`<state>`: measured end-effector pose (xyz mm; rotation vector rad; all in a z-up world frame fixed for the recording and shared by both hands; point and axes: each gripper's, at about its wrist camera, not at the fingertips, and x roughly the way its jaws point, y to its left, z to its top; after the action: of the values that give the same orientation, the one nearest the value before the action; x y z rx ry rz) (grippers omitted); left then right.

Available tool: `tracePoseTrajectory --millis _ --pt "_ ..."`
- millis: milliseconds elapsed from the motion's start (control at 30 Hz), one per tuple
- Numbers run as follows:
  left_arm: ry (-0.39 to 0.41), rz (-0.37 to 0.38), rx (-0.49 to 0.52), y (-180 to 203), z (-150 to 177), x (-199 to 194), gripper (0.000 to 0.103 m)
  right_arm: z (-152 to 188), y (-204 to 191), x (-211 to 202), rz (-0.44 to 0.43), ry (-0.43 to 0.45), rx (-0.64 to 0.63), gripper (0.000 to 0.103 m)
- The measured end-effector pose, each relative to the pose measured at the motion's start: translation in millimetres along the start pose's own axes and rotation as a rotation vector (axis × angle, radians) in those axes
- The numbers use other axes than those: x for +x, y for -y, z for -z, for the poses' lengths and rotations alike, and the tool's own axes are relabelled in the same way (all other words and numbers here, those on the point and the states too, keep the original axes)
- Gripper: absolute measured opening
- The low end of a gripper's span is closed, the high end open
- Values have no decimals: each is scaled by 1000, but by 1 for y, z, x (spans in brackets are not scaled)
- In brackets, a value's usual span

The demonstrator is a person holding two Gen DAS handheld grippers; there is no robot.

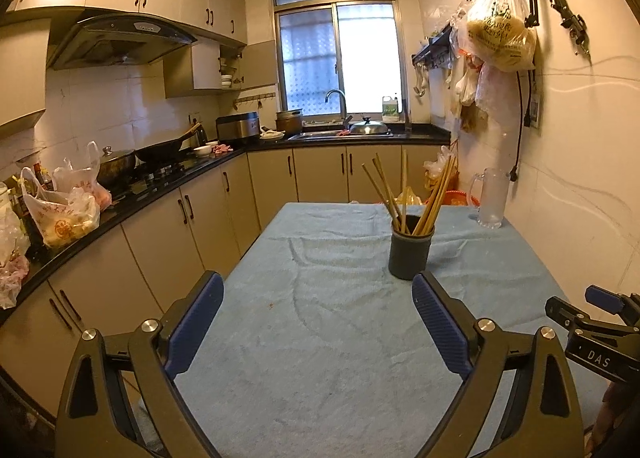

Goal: Organize utensils

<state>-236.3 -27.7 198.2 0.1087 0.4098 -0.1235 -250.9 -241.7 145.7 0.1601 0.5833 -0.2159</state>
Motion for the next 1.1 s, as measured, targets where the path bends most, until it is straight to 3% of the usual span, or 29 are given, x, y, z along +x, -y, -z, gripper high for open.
tracePoseTrajectory --millis 1100 --pt "-313 33 -36 -6 49 109 95 16 -16 83 38 -175 -13 83"
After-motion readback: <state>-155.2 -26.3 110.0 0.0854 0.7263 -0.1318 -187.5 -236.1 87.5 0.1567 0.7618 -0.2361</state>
